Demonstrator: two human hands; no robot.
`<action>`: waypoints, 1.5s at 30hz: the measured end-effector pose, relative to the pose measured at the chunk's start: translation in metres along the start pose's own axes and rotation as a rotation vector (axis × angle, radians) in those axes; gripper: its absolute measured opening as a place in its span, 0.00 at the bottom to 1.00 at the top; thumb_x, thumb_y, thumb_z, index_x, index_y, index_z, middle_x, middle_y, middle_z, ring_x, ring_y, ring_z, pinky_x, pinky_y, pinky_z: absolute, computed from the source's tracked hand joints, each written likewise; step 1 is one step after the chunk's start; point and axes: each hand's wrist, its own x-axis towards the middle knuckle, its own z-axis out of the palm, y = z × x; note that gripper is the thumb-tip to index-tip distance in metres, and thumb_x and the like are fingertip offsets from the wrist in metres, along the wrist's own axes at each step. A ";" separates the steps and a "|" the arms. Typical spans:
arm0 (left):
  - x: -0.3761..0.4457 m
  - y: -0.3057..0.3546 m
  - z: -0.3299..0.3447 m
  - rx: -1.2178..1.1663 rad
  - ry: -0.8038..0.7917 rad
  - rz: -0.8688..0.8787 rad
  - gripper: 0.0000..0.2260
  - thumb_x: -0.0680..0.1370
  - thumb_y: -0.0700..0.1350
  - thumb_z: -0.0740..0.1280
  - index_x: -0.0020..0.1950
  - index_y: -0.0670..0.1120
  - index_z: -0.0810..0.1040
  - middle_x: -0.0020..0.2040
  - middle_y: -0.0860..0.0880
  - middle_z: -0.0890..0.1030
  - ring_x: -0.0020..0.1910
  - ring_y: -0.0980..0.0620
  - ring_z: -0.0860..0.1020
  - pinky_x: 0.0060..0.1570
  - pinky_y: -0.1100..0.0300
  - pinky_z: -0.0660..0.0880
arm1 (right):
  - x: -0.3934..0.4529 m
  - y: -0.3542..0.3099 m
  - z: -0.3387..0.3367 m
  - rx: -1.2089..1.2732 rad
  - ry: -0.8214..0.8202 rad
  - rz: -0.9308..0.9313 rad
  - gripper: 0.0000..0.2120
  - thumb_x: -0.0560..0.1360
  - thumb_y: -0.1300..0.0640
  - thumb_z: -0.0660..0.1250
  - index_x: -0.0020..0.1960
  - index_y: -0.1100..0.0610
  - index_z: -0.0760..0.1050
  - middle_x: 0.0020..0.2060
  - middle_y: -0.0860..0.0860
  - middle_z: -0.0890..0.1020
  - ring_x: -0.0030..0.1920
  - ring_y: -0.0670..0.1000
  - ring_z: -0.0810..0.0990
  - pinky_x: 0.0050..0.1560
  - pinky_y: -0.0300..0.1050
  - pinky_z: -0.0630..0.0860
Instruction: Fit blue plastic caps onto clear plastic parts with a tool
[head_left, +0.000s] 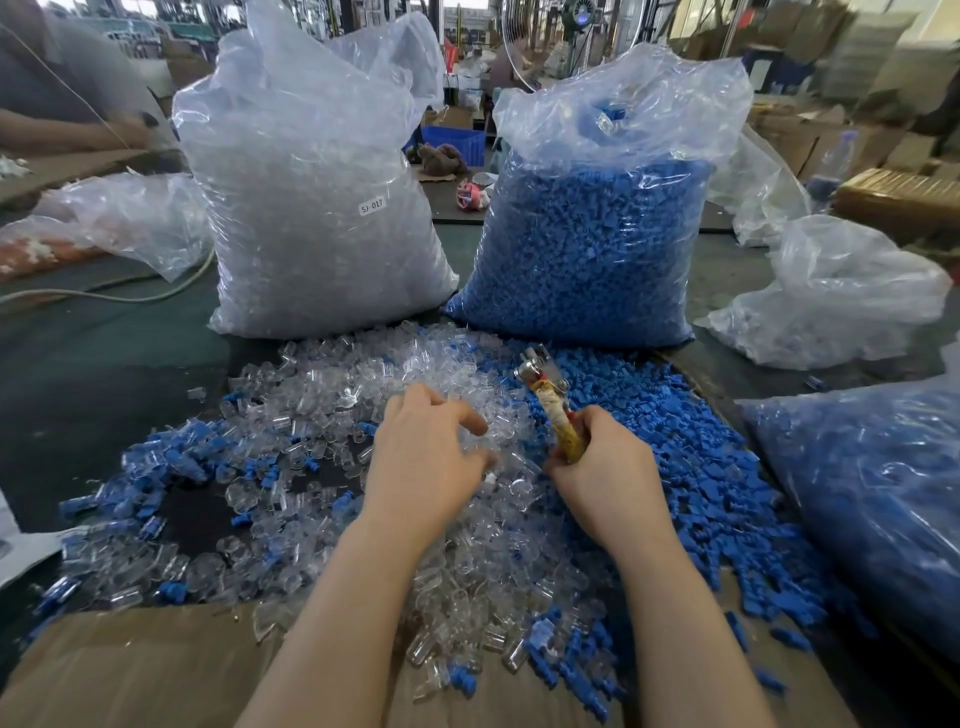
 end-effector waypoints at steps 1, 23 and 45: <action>0.000 0.001 0.002 0.033 -0.005 0.007 0.12 0.74 0.56 0.73 0.56 0.55 0.80 0.53 0.54 0.68 0.56 0.55 0.63 0.61 0.58 0.65 | 0.001 0.000 0.001 -0.011 0.006 0.002 0.11 0.72 0.55 0.71 0.48 0.48 0.69 0.35 0.42 0.73 0.35 0.41 0.70 0.31 0.37 0.63; -0.001 0.013 -0.009 -0.893 -0.147 -0.105 0.11 0.77 0.37 0.70 0.49 0.54 0.83 0.42 0.52 0.85 0.43 0.56 0.84 0.44 0.64 0.80 | -0.006 -0.010 -0.011 0.650 -0.033 -0.024 0.10 0.71 0.55 0.76 0.43 0.51 0.74 0.32 0.41 0.80 0.33 0.40 0.77 0.40 0.40 0.74; -0.003 0.020 0.000 -1.029 -0.075 -0.208 0.08 0.77 0.37 0.71 0.53 0.48 0.83 0.43 0.46 0.86 0.44 0.53 0.85 0.43 0.64 0.81 | -0.005 -0.011 -0.008 0.568 -0.014 -0.107 0.11 0.69 0.56 0.77 0.43 0.49 0.75 0.37 0.44 0.81 0.37 0.42 0.79 0.41 0.40 0.76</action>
